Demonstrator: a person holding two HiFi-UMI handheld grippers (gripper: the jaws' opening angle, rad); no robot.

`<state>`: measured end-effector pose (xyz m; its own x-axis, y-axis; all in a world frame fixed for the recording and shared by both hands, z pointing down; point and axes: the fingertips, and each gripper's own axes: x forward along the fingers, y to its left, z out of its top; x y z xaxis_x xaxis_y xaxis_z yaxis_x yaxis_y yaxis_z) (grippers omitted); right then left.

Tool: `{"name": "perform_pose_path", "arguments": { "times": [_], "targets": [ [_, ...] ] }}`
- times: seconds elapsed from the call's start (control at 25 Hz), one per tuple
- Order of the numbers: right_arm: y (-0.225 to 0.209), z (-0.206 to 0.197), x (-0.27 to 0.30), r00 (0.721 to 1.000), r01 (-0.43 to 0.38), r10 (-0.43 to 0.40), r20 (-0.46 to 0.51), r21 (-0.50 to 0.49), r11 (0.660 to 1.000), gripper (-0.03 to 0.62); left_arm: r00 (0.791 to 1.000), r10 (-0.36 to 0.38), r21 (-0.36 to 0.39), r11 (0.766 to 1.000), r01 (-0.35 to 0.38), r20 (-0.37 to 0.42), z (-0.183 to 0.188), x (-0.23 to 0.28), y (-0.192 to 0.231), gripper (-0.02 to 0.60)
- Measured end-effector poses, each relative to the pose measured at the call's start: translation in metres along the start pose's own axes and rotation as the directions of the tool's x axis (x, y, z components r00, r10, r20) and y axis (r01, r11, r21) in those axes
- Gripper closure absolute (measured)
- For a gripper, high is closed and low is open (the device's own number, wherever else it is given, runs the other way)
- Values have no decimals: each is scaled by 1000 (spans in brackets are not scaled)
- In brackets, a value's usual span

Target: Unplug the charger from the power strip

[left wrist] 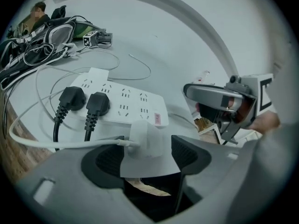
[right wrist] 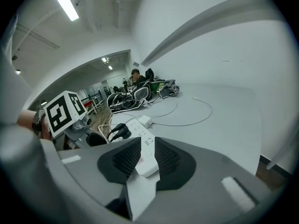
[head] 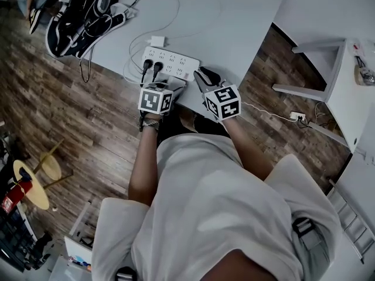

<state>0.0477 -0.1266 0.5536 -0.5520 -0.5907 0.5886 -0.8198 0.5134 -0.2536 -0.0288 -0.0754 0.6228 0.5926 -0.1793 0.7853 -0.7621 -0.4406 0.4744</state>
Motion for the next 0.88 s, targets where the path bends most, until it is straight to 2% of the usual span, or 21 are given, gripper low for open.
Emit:
{"name": "perform_pose_path", "arguments": {
  "times": [0.52, 0.64, 0.72, 0.8, 0.88],
  "targets": [
    [7, 25, -7, 999, 43, -43, 3, 33, 999, 499, 989, -103, 51, 993, 109, -108, -12, -27, 7, 262],
    [9, 36, -5, 999, 43, -43, 16, 28, 999, 499, 984, -152, 28, 987, 156, -97, -10, -40, 2, 264],
    [11, 44, -5, 999, 43, -44, 30, 26, 999, 499, 981, -177, 39, 983, 181, -78, -5, -50, -3, 264],
    [11, 52, -8, 998, 46, -47, 49, 26, 999, 499, 984, -175, 64, 982, 177, -33, 6, -61, -5, 272],
    [10, 61, -11, 996, 53, -55, 73, 25, 998, 499, 986, -161, 89, 984, 157, 34, 21, -73, -4, 306]
  ]
}}
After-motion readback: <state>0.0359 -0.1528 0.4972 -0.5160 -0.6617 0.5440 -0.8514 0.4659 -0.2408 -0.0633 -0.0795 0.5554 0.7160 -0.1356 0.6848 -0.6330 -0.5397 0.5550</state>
